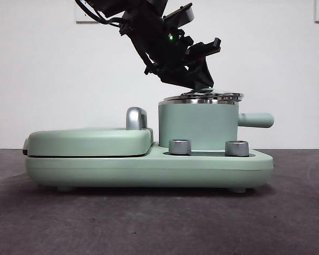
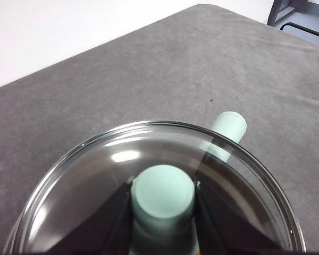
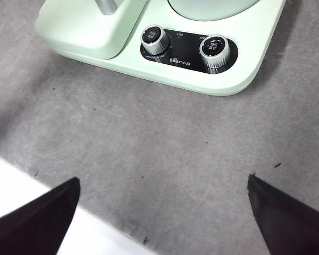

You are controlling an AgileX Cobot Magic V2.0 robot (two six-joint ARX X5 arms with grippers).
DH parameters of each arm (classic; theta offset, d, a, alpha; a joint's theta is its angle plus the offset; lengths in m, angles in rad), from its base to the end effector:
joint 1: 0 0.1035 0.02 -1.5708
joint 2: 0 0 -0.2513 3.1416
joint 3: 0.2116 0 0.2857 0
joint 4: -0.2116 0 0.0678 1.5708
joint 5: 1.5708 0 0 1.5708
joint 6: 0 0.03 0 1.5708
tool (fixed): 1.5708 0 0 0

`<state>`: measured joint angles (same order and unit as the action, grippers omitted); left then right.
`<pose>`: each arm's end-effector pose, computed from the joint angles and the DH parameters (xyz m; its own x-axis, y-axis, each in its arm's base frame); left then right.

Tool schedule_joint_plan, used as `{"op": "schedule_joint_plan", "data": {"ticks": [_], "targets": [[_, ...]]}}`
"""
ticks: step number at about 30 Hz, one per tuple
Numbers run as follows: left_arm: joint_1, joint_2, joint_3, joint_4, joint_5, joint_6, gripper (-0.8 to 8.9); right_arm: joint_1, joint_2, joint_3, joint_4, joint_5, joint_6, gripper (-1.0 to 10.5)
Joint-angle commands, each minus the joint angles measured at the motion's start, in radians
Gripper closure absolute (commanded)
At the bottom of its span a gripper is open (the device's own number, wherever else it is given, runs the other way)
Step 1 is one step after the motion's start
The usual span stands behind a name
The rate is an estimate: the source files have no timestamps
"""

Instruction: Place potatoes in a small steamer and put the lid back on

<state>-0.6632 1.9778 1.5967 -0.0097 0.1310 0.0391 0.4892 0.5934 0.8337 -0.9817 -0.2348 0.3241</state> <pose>0.3847 -0.3055 0.2489 0.6419 -0.6673 -0.3777 0.7167 0.6972 -0.0136 0.1205 0.0720 0.3033 0.5238 0.5424 -0.6568 -0.3870 0.8384 0.3838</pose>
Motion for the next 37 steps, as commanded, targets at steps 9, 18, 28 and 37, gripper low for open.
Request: {"op": "schedule_joint_plan", "data": {"ticks": [9,18,28,37], "targets": [[0.02,0.037,0.022,-0.05,-0.011,-0.03,7.96,0.006,0.004,0.008,0.01,0.0,0.029,4.4],[0.022,0.037,0.077,-0.094,-0.032,-0.051,7.96,0.006,0.004,0.008,0.016,0.001,0.041,4.4],[0.022,0.037,0.098,-0.135,-0.034,-0.047,7.96,0.006,0.004,0.008,0.017,0.003,0.048,4.4],[0.022,0.037,0.098,-0.163,-0.035,-0.04,7.96,0.006,0.004,0.008,0.017,0.002,0.05,4.4]]}}
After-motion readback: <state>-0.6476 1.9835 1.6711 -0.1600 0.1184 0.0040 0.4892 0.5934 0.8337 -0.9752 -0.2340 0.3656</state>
